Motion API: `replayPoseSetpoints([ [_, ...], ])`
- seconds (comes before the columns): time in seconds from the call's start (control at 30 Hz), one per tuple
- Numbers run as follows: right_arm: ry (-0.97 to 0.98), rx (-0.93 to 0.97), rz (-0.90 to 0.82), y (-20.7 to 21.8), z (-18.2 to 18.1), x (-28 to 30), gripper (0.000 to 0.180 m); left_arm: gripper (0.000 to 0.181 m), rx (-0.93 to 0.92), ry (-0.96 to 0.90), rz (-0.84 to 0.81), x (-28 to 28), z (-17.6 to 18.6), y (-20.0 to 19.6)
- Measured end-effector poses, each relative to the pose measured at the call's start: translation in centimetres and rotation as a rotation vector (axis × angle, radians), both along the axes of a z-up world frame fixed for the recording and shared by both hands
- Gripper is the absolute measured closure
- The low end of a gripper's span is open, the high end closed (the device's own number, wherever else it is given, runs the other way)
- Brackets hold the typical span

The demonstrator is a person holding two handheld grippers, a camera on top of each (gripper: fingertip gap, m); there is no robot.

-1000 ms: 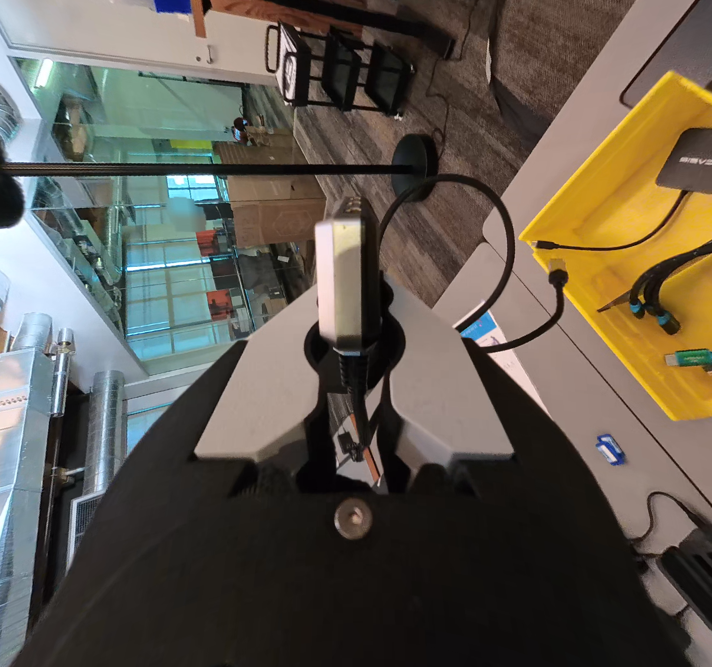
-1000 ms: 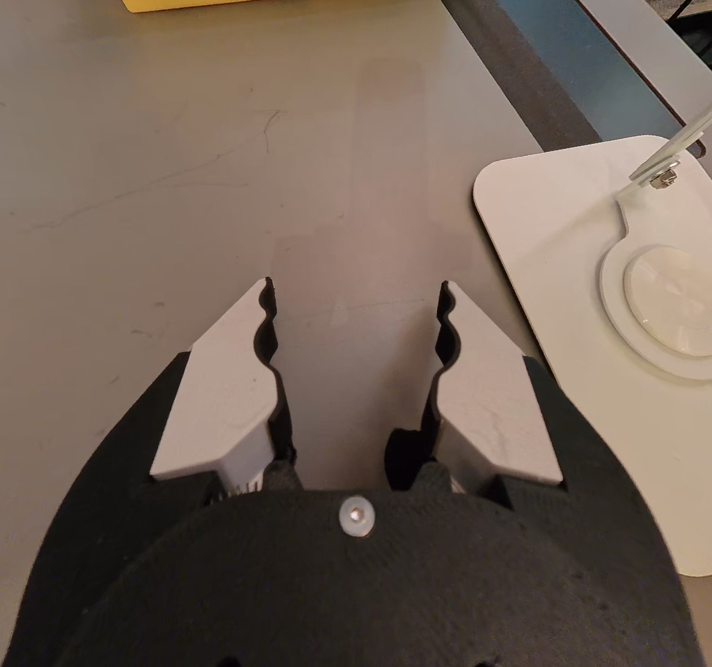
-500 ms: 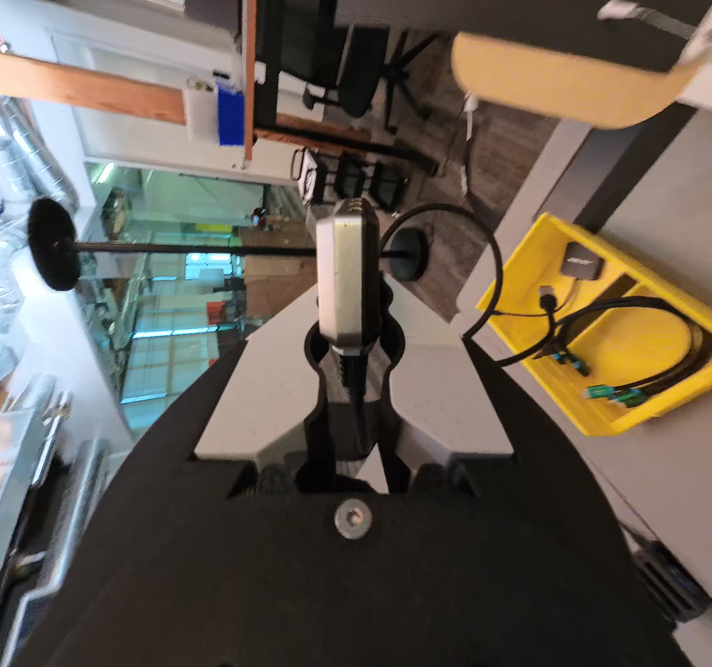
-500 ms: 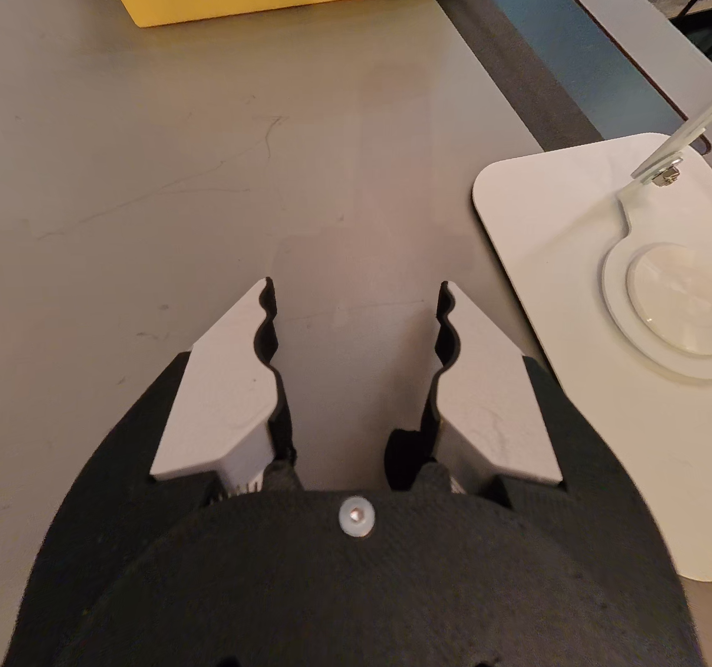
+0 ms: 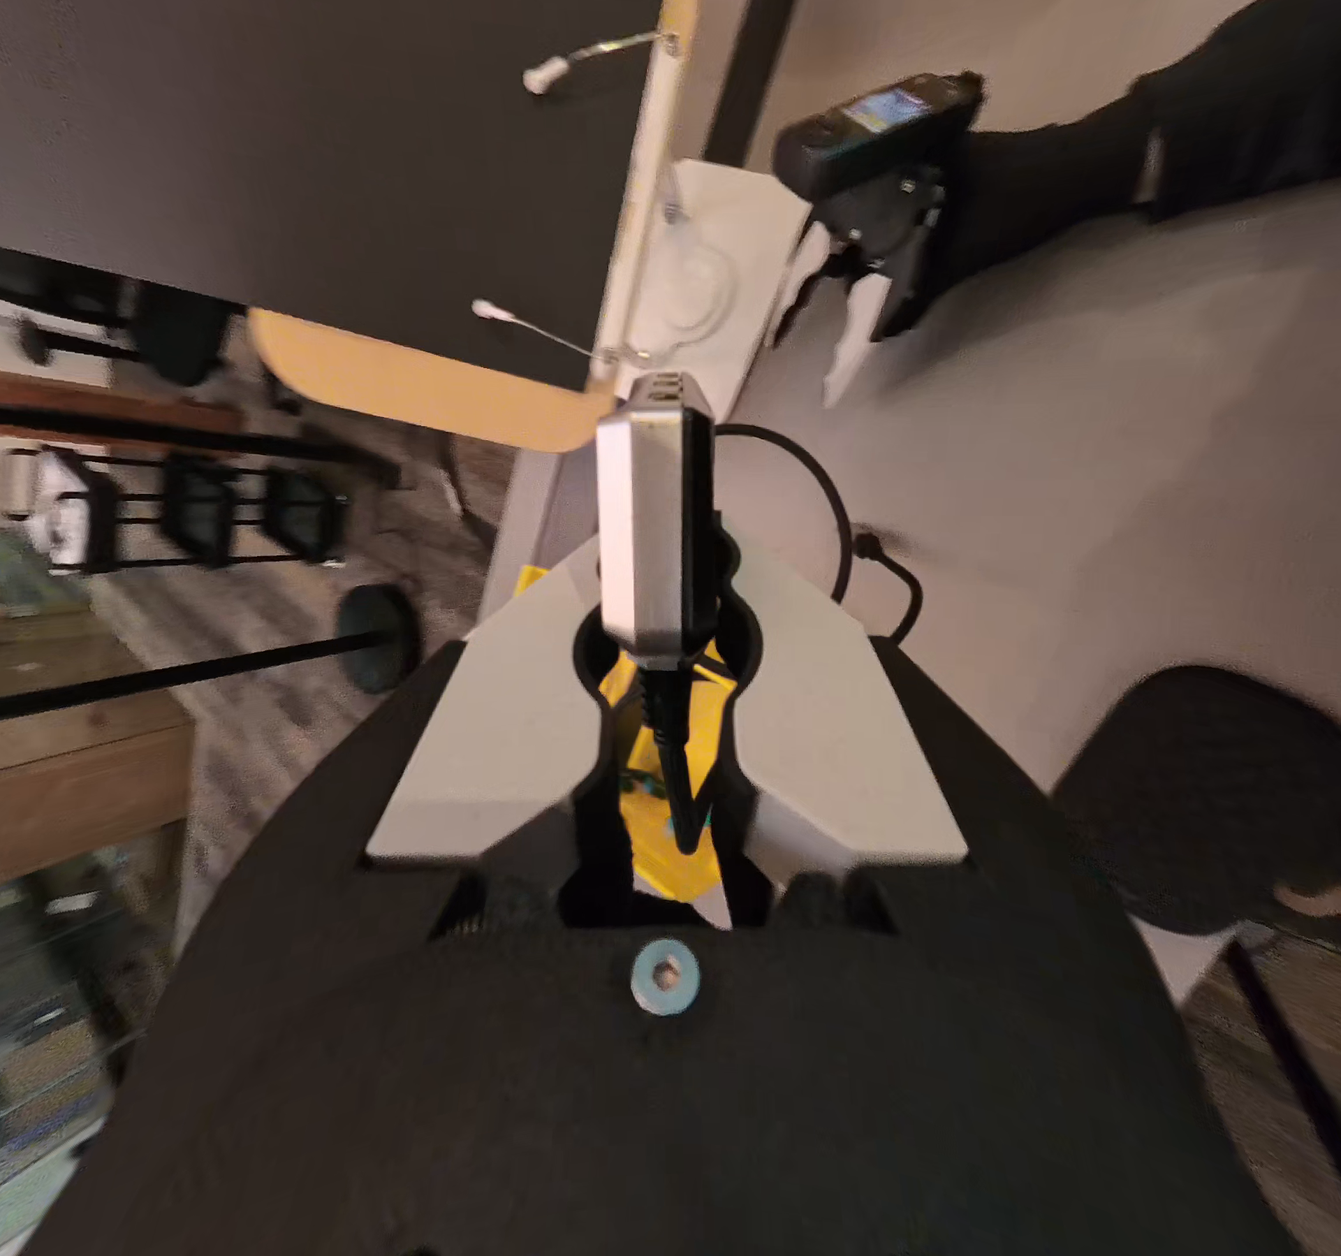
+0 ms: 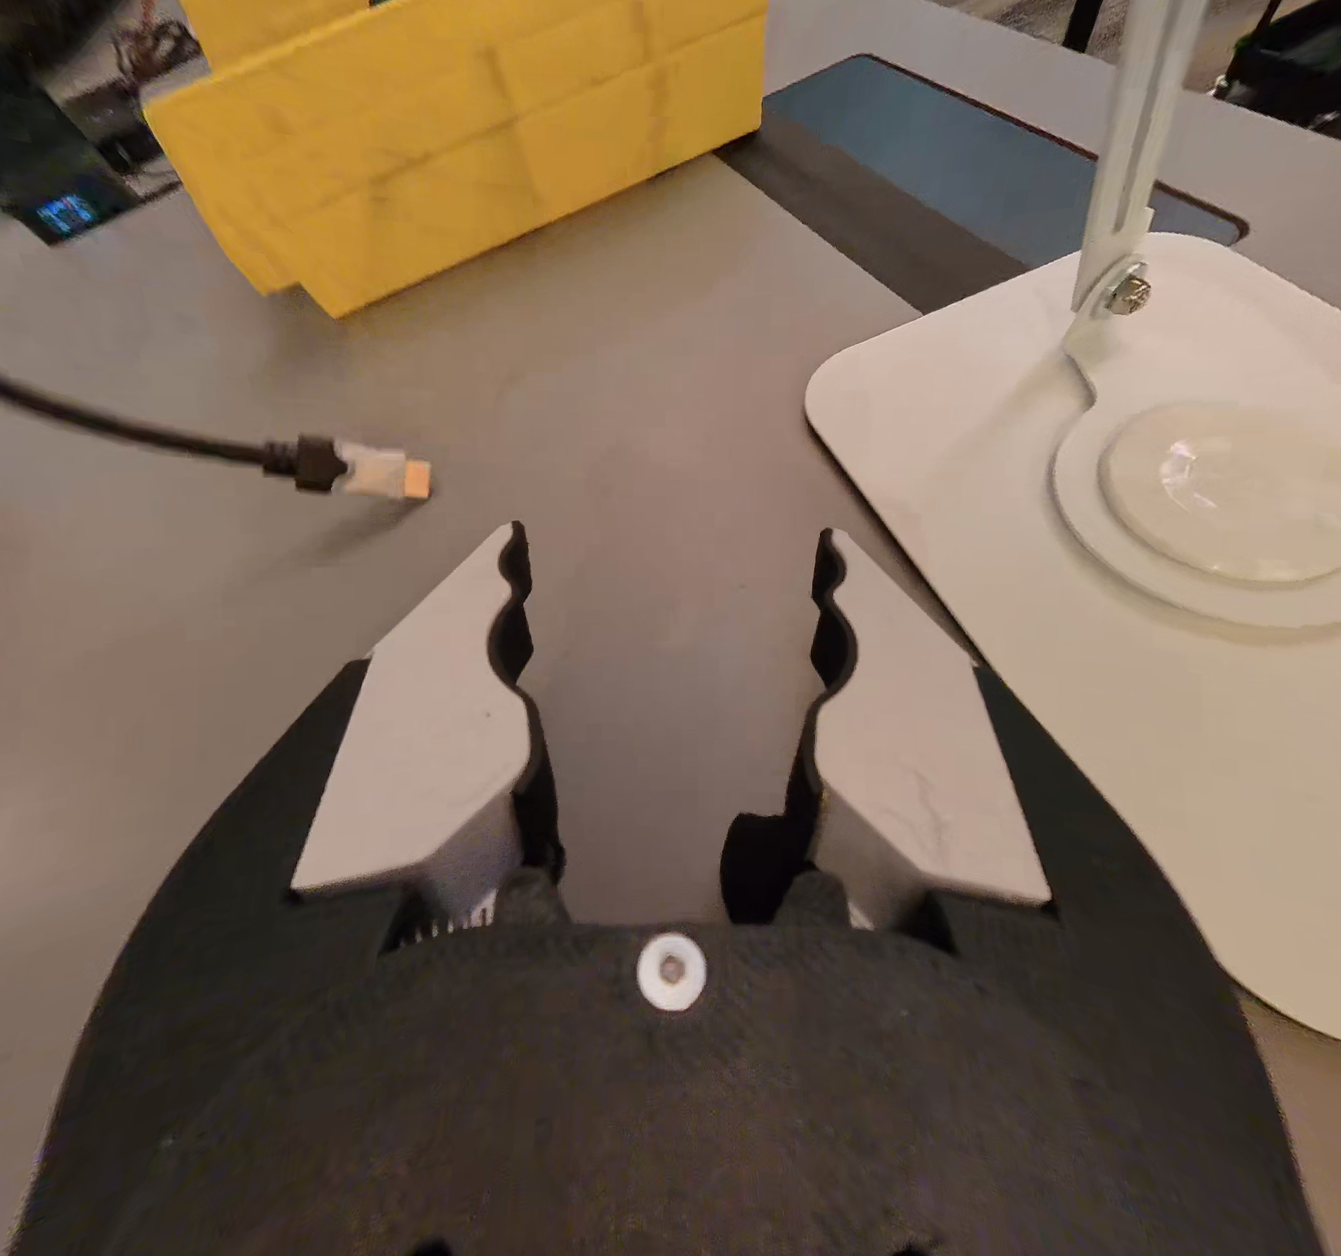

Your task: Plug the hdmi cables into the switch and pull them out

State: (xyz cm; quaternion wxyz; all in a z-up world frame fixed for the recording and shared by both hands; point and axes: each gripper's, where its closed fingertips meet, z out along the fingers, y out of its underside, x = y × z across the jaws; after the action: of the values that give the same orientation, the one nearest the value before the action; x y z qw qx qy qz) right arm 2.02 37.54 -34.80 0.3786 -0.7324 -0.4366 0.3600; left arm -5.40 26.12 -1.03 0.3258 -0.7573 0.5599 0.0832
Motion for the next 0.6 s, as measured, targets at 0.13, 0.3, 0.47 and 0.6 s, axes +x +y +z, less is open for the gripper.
replayPoseSetpoints([
  [0.13, 0.009, -0.009, 0.001, 0.0, 0.1, 0.0, 0.102, 0.161, -0.134, -0.072, 0.024, -0.1, -5.2, -0.7],
  [0.3, -0.017, 0.000, 0.016, -0.2, -0.2, -0.1, 0.102, 0.161, -0.352, -0.201, 0.099, -1.6, -12.8, -1.6],
  [0.47, -0.037, 0.007, 0.030, -0.4, -0.5, -0.3, 0.102, 0.160, -0.526, -0.271, 0.148, -2.3, -20.3, -2.8],
  [0.6, -0.035, 0.001, 0.036, -0.5, -0.5, -0.3, 0.102, 0.161, -0.628, -0.359, 0.154, -1.2, -24.2, -3.0],
])
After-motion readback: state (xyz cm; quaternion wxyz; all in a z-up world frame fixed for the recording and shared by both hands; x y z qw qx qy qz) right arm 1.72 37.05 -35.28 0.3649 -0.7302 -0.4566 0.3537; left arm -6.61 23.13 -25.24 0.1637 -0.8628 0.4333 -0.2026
